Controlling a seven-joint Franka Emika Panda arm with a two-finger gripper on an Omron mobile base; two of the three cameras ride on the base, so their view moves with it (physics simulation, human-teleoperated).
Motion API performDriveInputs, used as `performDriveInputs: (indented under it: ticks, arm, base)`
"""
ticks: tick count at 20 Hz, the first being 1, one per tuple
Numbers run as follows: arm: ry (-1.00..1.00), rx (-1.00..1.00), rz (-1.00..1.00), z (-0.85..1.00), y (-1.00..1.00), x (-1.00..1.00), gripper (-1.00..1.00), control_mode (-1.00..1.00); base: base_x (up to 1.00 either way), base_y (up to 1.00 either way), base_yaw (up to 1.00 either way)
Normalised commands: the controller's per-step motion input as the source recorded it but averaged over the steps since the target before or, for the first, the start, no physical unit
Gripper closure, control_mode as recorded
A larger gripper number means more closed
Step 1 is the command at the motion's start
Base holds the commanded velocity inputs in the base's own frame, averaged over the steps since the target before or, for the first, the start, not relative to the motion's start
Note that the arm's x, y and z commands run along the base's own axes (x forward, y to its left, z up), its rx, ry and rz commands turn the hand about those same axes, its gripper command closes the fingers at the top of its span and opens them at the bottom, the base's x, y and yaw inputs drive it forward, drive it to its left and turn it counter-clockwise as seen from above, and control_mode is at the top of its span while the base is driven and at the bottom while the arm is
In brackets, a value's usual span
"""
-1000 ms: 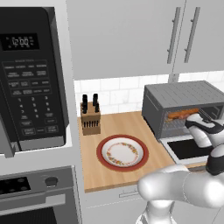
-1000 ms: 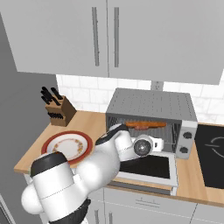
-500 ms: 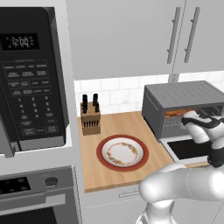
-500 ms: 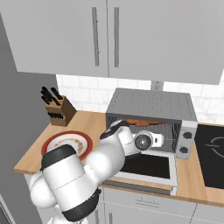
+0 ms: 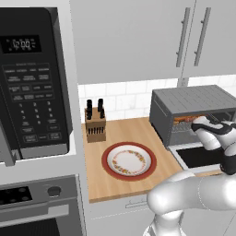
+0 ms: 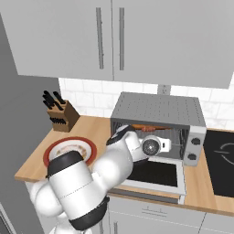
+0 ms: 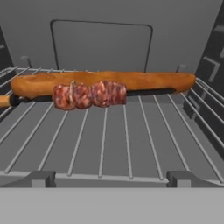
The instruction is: Pick up the kebab skewer and baguette bread, and place them inside the toaster oven. Close the toaster oven door and start by setting the timer.
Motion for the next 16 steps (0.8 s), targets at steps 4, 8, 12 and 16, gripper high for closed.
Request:
performDriveInputs:
  ticks: [4, 8, 12, 16]
  arm:
    - [0.0, 0.0, 0.0, 0.0, 0.0, -0.02, -1.0, -1.0]
    - [0.04, 0.0, 0.0, 0.0, -0.22, -0.4, -1.0, -1.0]
    - [0.05, 0.0, 0.0, -0.03, -0.54, -0.9, -1.0, -1.0]
    - [0.03, 0.0, 0.0, 0.0, -0.44, -0.84, -1.0, -1.0]
  base:
    - [0.0, 0.0, 0.0]
    - [0.0, 0.0, 0.0]
    - [0.0, 0.0, 0.0]
    - [0.0, 0.0, 0.0]
